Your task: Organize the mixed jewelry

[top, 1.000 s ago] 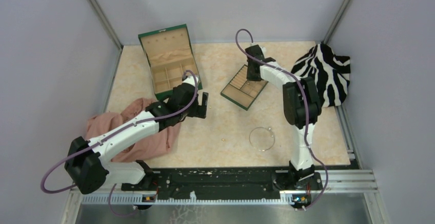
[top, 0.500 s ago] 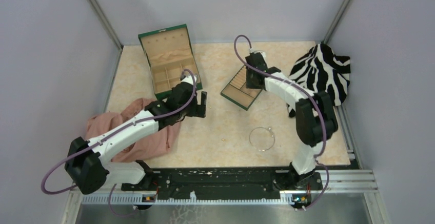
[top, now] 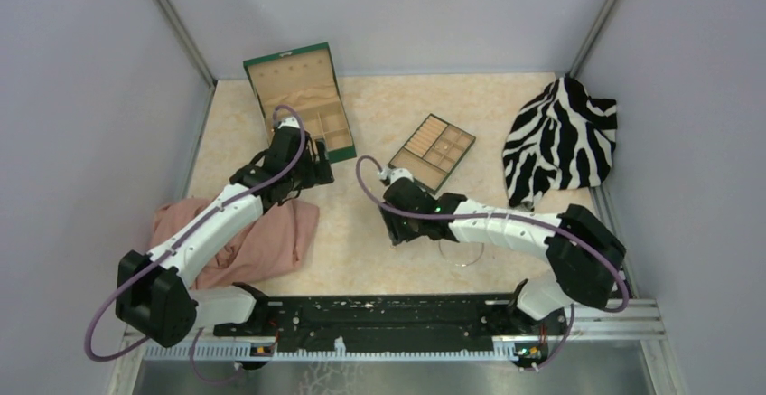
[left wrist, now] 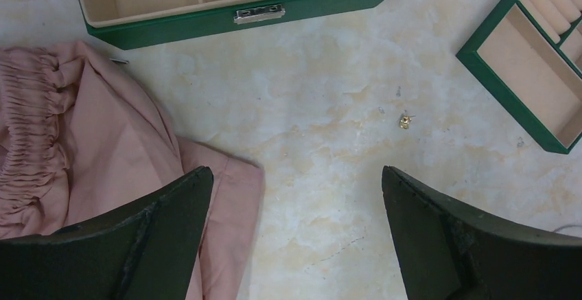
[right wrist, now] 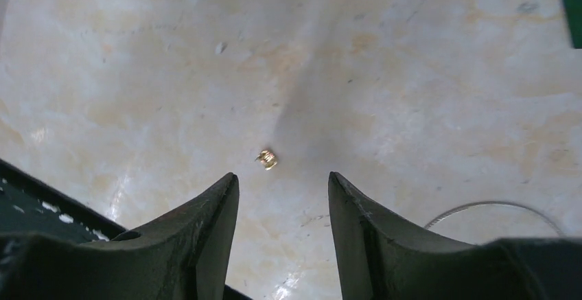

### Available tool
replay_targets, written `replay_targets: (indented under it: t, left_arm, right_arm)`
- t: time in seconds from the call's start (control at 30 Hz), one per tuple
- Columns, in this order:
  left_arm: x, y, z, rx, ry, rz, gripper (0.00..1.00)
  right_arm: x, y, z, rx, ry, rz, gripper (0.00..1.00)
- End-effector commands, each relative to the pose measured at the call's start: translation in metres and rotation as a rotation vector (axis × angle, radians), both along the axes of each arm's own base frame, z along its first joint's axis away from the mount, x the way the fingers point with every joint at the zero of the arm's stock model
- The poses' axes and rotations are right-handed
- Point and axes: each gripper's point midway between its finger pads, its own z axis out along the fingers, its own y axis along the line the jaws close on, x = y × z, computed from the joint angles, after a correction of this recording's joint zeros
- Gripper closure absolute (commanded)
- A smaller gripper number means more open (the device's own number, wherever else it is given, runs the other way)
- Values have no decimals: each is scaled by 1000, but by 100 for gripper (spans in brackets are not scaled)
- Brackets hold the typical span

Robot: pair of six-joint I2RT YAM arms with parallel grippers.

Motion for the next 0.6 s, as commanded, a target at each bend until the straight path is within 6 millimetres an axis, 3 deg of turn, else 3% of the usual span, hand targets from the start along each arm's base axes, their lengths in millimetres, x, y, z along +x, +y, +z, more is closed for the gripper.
replay_targets:
  t: [0.0,0.23,0.57]
  left_arm:
    - [0,-5,11,-43,-30,-7,1]
    - [-5,-9,3,-60,-11,-34,1]
    - [-7,-10,-1,-63,-3,-37,1]
  right_arm:
    - [-15,23,-4,-19,-28,107,49]
    - [-23,34,-22,-76,-18,230,48]
    - [-26,38,-47,-168,-7,269,56]
